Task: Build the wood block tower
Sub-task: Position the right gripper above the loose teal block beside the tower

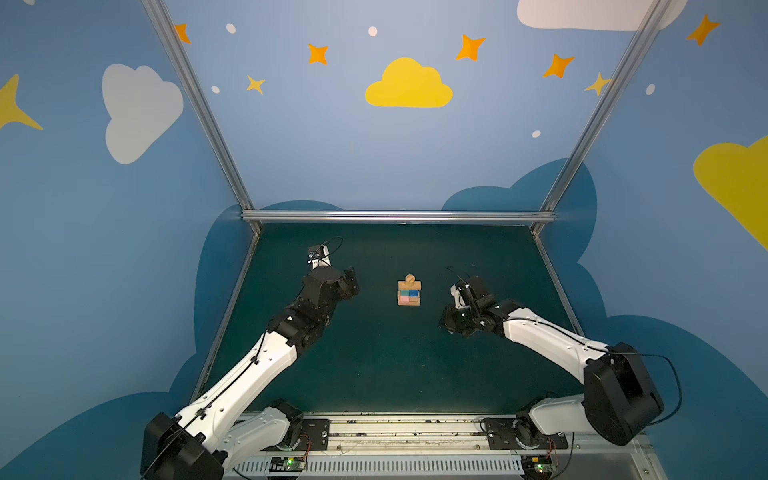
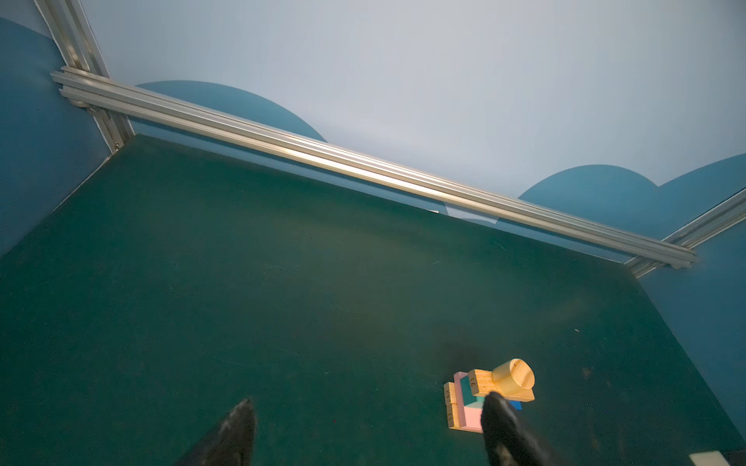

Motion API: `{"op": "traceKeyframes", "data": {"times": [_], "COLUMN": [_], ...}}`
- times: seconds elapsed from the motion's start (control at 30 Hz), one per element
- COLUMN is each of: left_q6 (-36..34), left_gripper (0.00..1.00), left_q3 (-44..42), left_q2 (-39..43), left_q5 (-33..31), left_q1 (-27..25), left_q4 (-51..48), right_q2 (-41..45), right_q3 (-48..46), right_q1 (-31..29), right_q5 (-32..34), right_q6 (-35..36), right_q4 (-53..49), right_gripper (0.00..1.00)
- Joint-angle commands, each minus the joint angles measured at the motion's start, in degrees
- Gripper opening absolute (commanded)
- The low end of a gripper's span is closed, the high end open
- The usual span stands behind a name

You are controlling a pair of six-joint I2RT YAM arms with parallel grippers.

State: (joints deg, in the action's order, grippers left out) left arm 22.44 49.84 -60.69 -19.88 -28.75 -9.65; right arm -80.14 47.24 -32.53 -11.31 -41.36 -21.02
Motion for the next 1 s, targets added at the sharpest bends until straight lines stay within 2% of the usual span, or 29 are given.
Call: {"op": "traceKeyframes", "data": {"times": [0.0,0.27,0.6,0.97], "left_q6": [1.0,1.3,1.7,1.9], "left_gripper": [0.87,0.86,0.87,0.87], "left_q3": [-0.4,-0.8,-0.7,-0.7], "left_q2": [0.4,0.0,-0.9,-1.4], "left_q5": [0.6,1.2,1.7,2.1], "left_q1": [0.5,1.1,1.8,2.2], "left_q4": [1.1,1.5,1.4,1.4], "right_q2": [-1.4,-6.9,-8.6,-10.5], "right_q3": [-0.6,-0.5,-1.5,-1.9], "right_q1": [-0.3,-0.3,0.7,3.0], "right_q5": [1.8,1.6,5.9,7.7], "right_q6": [0.0,0.9,0.7,1.1], "right_q4": [-1.4,-1.7,-2.4,-1.3], "right_gripper": [0.0,0.0,0.0,0.0]}}
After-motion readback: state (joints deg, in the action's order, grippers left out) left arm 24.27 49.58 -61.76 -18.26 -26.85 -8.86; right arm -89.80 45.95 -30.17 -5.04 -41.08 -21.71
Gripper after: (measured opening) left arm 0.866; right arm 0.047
